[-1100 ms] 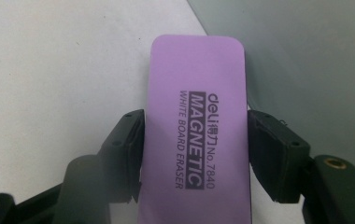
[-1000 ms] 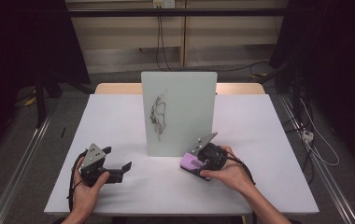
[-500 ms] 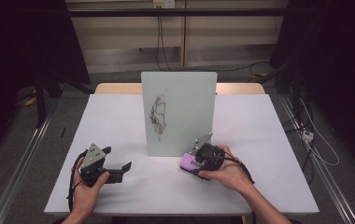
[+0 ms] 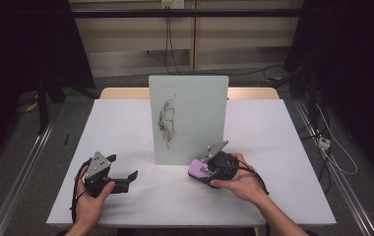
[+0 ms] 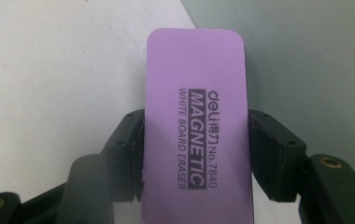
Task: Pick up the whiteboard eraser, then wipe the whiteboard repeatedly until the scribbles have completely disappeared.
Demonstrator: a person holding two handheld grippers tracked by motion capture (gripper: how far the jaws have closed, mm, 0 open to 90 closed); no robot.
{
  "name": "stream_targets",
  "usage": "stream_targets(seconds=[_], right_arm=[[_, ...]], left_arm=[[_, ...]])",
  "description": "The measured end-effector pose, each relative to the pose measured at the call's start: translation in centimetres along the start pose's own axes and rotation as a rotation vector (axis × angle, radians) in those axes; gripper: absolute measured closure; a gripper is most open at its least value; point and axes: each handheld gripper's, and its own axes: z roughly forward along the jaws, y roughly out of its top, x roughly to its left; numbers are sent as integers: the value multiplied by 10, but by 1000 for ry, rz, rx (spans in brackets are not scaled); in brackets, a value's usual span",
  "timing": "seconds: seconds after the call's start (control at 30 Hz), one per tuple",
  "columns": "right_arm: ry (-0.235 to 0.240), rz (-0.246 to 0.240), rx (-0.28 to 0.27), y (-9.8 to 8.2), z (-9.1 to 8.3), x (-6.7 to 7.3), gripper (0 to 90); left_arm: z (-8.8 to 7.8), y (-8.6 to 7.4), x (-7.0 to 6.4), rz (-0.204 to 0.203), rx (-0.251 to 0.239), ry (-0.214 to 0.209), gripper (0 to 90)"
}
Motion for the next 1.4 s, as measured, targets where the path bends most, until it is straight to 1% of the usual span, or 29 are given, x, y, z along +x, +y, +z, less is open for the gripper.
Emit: stream_targets(seconds=[0.07, 0.1, 0.13, 0.17, 0.2, 0.3, 0.33, 0.4, 0.43, 0.5, 0.53, 0.57, 0.6, 0.63, 0.67, 0.7, 0.73, 0.77, 0.8, 0.83, 0.9, 0.93, 1.03, 1.13, 1.17, 1.2, 1.23, 1.27, 1.4], right_arm=[[-1, 2, -21, 1, -2, 0, 414], [-1, 2, -21, 1, -2, 0, 414], [1, -4, -38, 2, -4, 0, 414], [1, -4, -38, 2, -4, 0, 414], [-2, -3, -60, 2, -5, -1, 414], [-9, -3, -80, 2, -7, -1, 414], [-26, -12, -109, 2, -9, -1, 414], [-40, -16, -138, 3, -11, 0, 414], [-40, -16, -138, 3, -11, 0, 414], [-62, -32, -166, 3, -13, 2, 414], [-69, -42, -188, 3, -15, 3, 414], [-69, -42, -188, 3, -15, 3, 414], [-75, -45, -207, 3, -16, 5, 414], [-75, -45, -207, 3, -16, 5, 414], [-76, -49, -225, 3, -17, 5, 414], [-76, -49, -225, 3, -17, 5, 414], [-80, -49, -237, 3, -19, 5, 414], [-80, -49, -237, 3, -19, 5, 414], [-80, -45, -242, 3, -19, 5, 414], [-85, -36, -257, 3, -21, 4, 414], [-88, -33, -262, 3, -21, 3, 414], [-92, -26, -278, 3, -23, 2, 414], [-89, -18, -293, 2, -25, 0, 414], [-91, 0, -321, 4, -29, -2, 414], [-91, 0, -321, 4, -29, -2, 414], [-90, -1, -325, 4, -30, -3, 414], [-81, 11, -342, 5, -31, -4, 415], [-70, 25, -351, 5, -32, -5, 414], [-69, 44, -366, 5, -33, -7, 414]], left_arm=[[-1, -2, 0, -5, 2, 0, 47], [-1, -2, 0, -5, 2, 0, 48], [-1, -2, 0, -8, 5, 0, 48], [-2, -3, 1, -11, 4, 0, 48], [-3, -3, 1, -15, 2, 3, 48], [-3, -3, 3, -13, 0, 7, 47], [-3, -3, 3, -14, -1, 3, 48], [-3, -3, 3, -16, -1, 0, 47], [-2, -3, 3, -18, -2, -3, 47], [-2, -2, 3, -15, 0, -3, 47], [-2, -2, 3, -17, -1, -5, 47], [-2, -2, 3, -15, -1, -5, 47], [-2, -2, 2, -11, 3, -6, 47], [-2, -3, 2, -16, 2, -10, 47], [-2, -3, 1, -17, 2, -8, 47], [-3, -3, 0, -7, 5, -6, 47], [-3, -3, 0, 1, 2, -2, 47], [-4, -3, -1, -1, 0, -2, 47], [-5, -2, -1, -3, 1, -3, 47], [-5, -3, -2, -4, 2, -2, 47], [-4, -3, -2, -17, 4, -6, 47], [-4, -4, -1, -15, 8, -4, 47], [-4, -3, -1, -16, 6, -1, 47], [-4, -4, -1, -6, 8, -2, 47], [-4, -4, -1, 1, 8, 2, 47], [-4, -4, -2, 17, 15, 11, 47], [-4, -4, -3, 22, 16, 8, 47], [-4, -4, -3, 14, 14, -7, 47], [-4, -4, -5, 16, 11, -19, 48]])
